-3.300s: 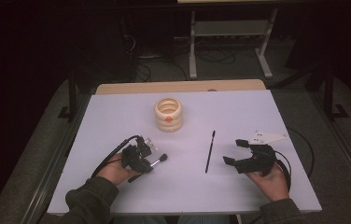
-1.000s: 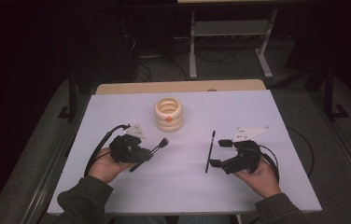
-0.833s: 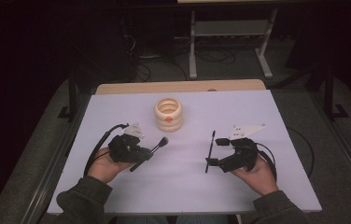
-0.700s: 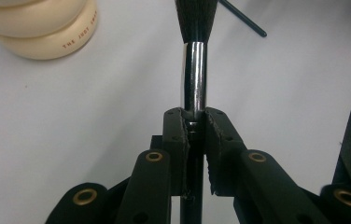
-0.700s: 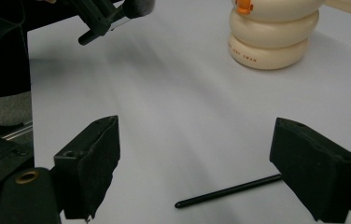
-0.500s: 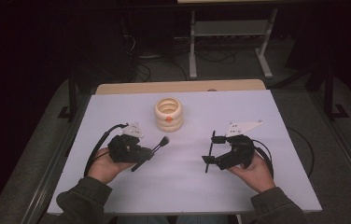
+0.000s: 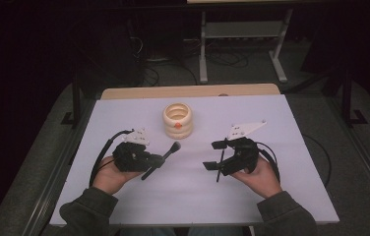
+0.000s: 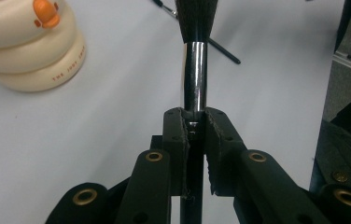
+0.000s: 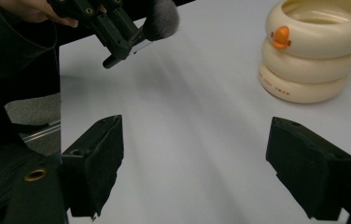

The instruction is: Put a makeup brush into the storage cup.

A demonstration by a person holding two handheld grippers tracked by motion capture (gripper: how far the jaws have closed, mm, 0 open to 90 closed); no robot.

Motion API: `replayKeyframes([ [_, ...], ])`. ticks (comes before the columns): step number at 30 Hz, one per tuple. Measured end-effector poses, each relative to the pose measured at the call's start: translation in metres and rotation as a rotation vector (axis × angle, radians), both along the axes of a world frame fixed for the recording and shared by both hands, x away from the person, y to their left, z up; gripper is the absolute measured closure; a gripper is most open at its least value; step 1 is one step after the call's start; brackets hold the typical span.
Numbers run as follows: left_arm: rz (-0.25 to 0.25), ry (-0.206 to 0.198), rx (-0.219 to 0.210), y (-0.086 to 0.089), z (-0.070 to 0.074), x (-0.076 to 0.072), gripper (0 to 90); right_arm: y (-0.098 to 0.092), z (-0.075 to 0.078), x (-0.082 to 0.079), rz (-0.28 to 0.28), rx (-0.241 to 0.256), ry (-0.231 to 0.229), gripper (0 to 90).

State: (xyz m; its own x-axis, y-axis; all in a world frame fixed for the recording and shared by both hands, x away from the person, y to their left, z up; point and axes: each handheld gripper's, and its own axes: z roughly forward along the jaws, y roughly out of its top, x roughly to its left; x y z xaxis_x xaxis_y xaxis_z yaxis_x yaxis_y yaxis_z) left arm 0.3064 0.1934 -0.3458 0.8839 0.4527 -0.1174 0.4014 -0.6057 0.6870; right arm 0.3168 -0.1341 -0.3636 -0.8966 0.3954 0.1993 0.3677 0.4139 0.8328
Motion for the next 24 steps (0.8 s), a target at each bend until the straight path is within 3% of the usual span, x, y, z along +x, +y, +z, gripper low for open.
replayKeyframes([
  [7,-0.024,-0.029,-0.014,-0.002,0.004,-0.004,79.3,0.014,0.005,0.002,0.032,0.009,0.010,20.1],
  [24,-0.052,-0.058,-0.108,-0.010,0.001,-0.010,79.3,0.046,0.010,0.008,0.145,0.049,0.044,29.8],
])
